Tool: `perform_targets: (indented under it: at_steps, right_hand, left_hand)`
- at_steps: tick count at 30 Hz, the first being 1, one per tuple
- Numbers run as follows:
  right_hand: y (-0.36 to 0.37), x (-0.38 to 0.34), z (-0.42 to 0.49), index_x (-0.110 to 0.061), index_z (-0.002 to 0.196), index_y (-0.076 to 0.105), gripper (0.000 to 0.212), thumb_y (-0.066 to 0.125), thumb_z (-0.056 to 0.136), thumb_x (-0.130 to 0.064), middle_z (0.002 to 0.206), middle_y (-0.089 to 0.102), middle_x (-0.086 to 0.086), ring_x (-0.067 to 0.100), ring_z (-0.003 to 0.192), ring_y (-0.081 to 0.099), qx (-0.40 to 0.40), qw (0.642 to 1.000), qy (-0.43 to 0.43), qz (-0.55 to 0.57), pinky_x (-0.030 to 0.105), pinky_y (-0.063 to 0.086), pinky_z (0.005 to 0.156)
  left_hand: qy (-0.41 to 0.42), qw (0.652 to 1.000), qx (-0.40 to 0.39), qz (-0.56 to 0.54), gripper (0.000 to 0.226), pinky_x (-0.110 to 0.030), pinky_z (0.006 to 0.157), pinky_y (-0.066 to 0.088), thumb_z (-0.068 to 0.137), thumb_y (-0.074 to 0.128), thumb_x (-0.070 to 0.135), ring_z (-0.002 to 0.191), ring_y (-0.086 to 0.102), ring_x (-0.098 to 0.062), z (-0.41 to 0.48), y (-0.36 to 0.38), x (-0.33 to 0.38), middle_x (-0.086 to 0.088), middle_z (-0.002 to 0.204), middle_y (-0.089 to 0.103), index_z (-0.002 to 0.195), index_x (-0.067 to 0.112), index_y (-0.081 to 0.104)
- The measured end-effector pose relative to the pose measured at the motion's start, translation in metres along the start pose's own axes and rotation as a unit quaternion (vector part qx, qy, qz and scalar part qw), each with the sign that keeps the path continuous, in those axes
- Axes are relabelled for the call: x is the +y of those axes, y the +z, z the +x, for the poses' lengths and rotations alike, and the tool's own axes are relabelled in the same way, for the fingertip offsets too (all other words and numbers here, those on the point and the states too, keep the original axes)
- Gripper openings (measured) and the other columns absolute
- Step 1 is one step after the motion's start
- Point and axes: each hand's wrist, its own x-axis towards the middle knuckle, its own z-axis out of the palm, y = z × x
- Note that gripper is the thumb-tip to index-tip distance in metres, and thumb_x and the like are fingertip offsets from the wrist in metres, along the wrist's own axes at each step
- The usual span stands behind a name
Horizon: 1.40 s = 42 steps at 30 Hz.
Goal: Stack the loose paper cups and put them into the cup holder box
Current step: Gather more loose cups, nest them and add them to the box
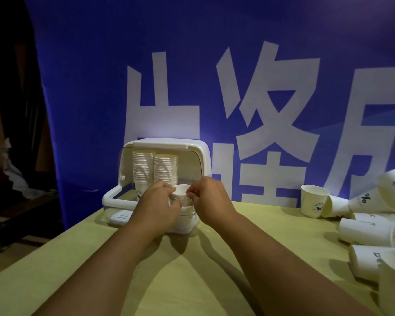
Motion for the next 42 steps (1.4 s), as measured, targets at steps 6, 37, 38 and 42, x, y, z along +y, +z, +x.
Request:
perform_targets:
  at_steps: [6, 37, 38, 42]
  right_hand:
    - [-0.008, 0.003, -0.016, -0.019, 0.113, 0.073, 0.021, 0.066, 0.094, -0.024, 0.105, 0.069, -0.004, 0.009, 0.088, 0.061, 0.058, 0.996, 0.037, 0.055, 0.017, 0.044, 0.083]
    - [-0.304, 0.248, -0.096, -0.019, 0.123, 0.039, 0.065, 0.081, 0.074, -0.028, 0.099, 0.056, 0.005, 0.024, 0.088, 0.060, 0.057, 0.906, 0.334, -0.252, 0.039, 0.056, 0.080]
    - [-0.302, 0.253, -0.094, -0.019, 0.126, 0.034, 0.070, 0.082, 0.075, -0.026, 0.100, 0.056, 0.005, 0.024, 0.089, 0.061, 0.048, 0.908, 0.346, -0.231, 0.036, 0.056, 0.076]
    - [-0.294, 0.271, -0.085, -0.014, 0.137, 0.029, 0.079, 0.080, 0.079, -0.027, 0.106, 0.054, 0.005, 0.021, 0.093, 0.057, 0.040, 0.903, 0.379, -0.200, 0.029, 0.048, 0.070]
  left_hand:
    - [0.015, 0.999, 0.028, 0.018, 0.036, -0.034, 0.098, 0.050, 0.096, 0.061, 0.032, 0.116, 0.045, -0.007, -0.004, -0.002, 0.005, 0.011, 0.133, 0.052, 0.132, 0.027, 0.063]
    - [0.088, 0.901, -0.366, -0.214, 0.068, -0.039, 0.109, 0.041, 0.093, 0.070, 0.019, 0.138, 0.044, -0.021, -0.022, 0.192, 0.253, 0.005, 0.158, 0.039, 0.146, 0.051, 0.042]
    - [0.078, 0.894, -0.378, -0.229, 0.070, -0.041, 0.111, 0.042, 0.092, 0.070, 0.016, 0.137, 0.045, -0.020, -0.021, 0.197, 0.253, 0.005, 0.157, 0.040, 0.146, 0.051, 0.041]
    - [0.112, 0.890, -0.384, -0.220, 0.077, -0.046, 0.116, 0.037, 0.089, 0.074, 0.014, 0.140, 0.043, -0.016, -0.015, 0.217, 0.260, 0.013, 0.156, 0.042, 0.147, 0.050, 0.040]
